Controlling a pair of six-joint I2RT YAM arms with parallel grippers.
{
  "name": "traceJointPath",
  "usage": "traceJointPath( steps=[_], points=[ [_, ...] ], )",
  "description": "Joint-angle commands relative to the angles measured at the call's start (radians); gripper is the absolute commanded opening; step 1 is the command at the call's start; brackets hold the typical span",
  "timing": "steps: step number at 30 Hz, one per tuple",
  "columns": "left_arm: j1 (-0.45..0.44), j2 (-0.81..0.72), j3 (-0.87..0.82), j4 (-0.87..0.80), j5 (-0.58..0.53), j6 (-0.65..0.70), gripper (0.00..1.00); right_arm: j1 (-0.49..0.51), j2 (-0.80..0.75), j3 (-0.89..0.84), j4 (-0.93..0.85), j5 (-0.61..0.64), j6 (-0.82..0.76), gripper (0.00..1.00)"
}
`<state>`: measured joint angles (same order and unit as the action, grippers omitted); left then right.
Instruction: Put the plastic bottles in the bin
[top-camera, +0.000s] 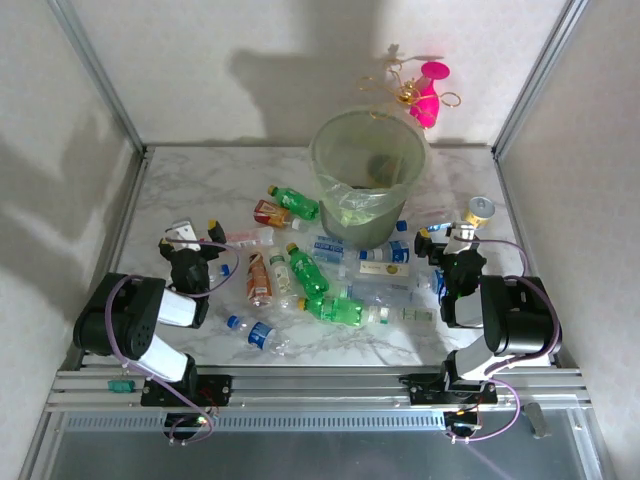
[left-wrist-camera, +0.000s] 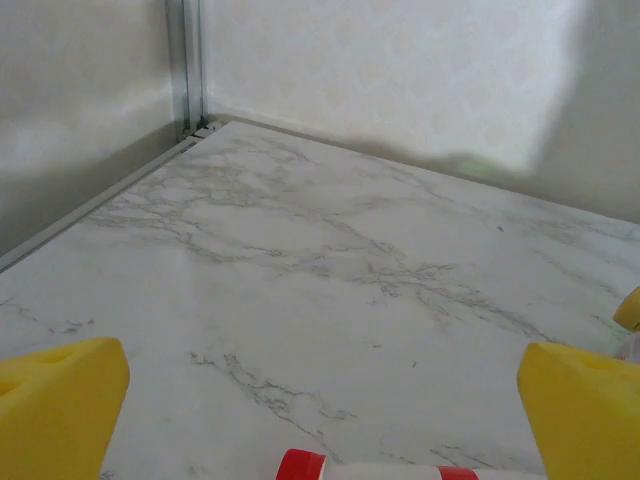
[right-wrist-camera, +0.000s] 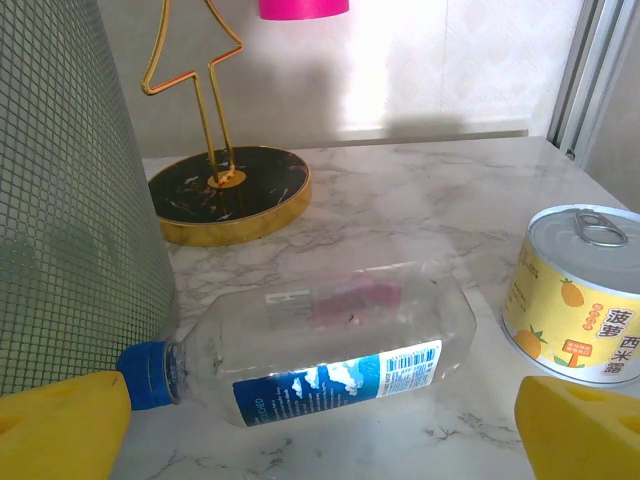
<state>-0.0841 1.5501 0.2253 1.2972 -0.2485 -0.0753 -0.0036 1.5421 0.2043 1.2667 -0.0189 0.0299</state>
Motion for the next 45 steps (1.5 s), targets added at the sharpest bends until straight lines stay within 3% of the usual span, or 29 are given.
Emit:
traceJointPath(
  steps=[1,30,32,34,37,41,45],
  points=[
    [-0.003,-0.006,-0.011,0.029,-0.016,-0.007,0.99,0.001,0.003,0.017,0.019,0.014,-0.01,0.99],
    [0.012,-0.012,-0.007,0.01,0.014,-0.015,0.99,0.001,0.0,0.017,0.015,0.016,-0.011,0.99],
    [0.017,-0.024,0.001,-0.019,0.063,-0.007,0.99,0.004,-0.049,0.06,-0.104,-0.006,-0.023,0.99],
    [0.018,-0.071,0.036,-0.111,0.082,0.006,0.99,0.003,-0.103,0.235,-0.471,-0.005,0.004,0.99],
    [0.008,-0.157,0.042,-0.178,0.075,0.017,0.99,0.004,-0.065,0.514,-0.9,0.105,0.092,0.99],
    [-0.032,-0.274,0.033,-0.206,0.067,0.054,0.99,0.034,-0.144,0.583,-0.928,0.1,0.082,0.99],
    [-0.146,-0.422,0.076,-0.252,0.012,0.115,0.99,0.076,-0.279,0.579,-0.931,0.134,0.187,0.99]
  ],
)
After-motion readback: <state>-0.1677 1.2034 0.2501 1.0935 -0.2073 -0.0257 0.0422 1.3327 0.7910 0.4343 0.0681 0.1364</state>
